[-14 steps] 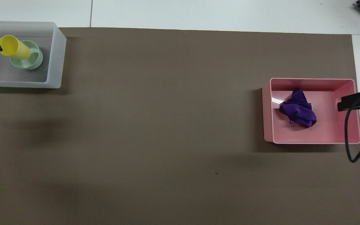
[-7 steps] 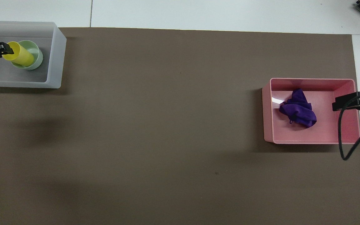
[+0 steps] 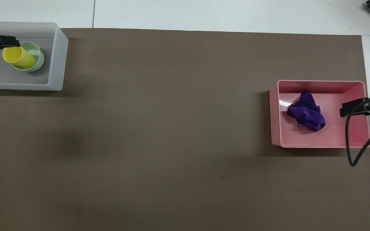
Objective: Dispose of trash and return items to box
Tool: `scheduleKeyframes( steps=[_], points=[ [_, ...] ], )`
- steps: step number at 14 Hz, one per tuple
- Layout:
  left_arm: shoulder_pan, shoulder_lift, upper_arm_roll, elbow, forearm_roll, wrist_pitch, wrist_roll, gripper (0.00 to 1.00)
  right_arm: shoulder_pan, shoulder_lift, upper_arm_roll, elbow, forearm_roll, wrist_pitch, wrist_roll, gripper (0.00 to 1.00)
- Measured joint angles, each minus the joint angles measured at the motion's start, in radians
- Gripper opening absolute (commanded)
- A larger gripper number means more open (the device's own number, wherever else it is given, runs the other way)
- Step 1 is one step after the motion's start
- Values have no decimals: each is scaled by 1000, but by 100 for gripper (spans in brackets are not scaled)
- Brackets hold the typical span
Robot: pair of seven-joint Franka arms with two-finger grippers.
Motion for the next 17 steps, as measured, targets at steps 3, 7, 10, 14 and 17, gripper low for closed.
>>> scheduleKeyframes(
  steps=[3, 7, 10, 14, 17],
  points=[
    [-74, -147, -2, -135, 13, -64, 7, 100, 0, -8, -2, 19, 1, -26, 0, 100],
    [-145, -313, -3, -239, 26, -224, 8, 100, 1, -10, 2, 22, 1, -25, 4, 100],
    [-162, -413, -4, -279, 33, -346, 10, 100, 0, -10, 2, 22, 5, -25, 6, 100],
    [-163, -445, -5, -223, 90, -479, 15, 100, 0, -10, 2, 22, 16, -25, 8, 100],
    [-163, -424, -5, -121, 112, -594, 16, 100, 0, -10, 2, 20, 16, -25, 8, 100]
  ],
)
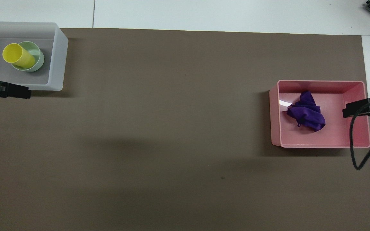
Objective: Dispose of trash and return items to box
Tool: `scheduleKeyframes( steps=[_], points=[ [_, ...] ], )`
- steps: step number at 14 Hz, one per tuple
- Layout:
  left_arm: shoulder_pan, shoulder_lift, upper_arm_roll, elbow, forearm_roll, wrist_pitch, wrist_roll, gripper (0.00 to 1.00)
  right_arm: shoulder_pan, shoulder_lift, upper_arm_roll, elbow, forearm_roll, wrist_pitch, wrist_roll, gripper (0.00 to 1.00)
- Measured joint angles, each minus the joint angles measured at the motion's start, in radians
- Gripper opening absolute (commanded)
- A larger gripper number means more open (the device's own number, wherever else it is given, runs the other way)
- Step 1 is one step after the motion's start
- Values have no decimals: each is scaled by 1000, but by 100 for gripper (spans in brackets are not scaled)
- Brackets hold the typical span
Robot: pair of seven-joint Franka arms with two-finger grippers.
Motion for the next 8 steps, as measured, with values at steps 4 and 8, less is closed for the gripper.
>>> scheduleKeyframes(
  steps=[4, 8],
  points=[
    [0, 12, 1, 48, 6, -83, -1, 100, 0, 0, 0, -4, 0, 0, 0, 100],
    [1, 12, 3, 47, 6, -86, -27, 100, 0, 0, 0, -7, 0, 0, 20, 100]
  ],
)
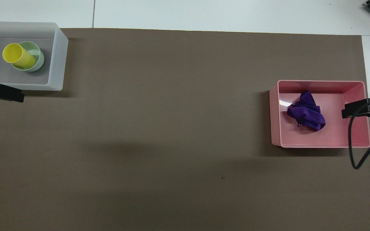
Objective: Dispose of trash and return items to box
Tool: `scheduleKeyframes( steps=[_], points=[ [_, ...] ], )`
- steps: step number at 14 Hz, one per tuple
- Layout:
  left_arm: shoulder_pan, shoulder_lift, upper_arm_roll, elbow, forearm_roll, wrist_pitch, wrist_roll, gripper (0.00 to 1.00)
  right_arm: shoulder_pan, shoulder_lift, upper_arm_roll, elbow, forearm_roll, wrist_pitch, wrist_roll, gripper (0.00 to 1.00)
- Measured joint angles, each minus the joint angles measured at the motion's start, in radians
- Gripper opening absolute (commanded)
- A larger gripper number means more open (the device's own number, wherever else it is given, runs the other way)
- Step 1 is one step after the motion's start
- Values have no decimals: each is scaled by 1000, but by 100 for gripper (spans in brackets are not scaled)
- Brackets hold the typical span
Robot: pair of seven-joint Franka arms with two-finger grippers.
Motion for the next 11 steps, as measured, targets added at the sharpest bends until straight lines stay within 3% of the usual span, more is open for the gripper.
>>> scheduleKeyframes(
  steps=[11],
  points=[
    [1, 0, 3, -4, 0, -1, -55, 100, 0, 0, -1, 0, 0, 0, 7, 100]
  ],
)
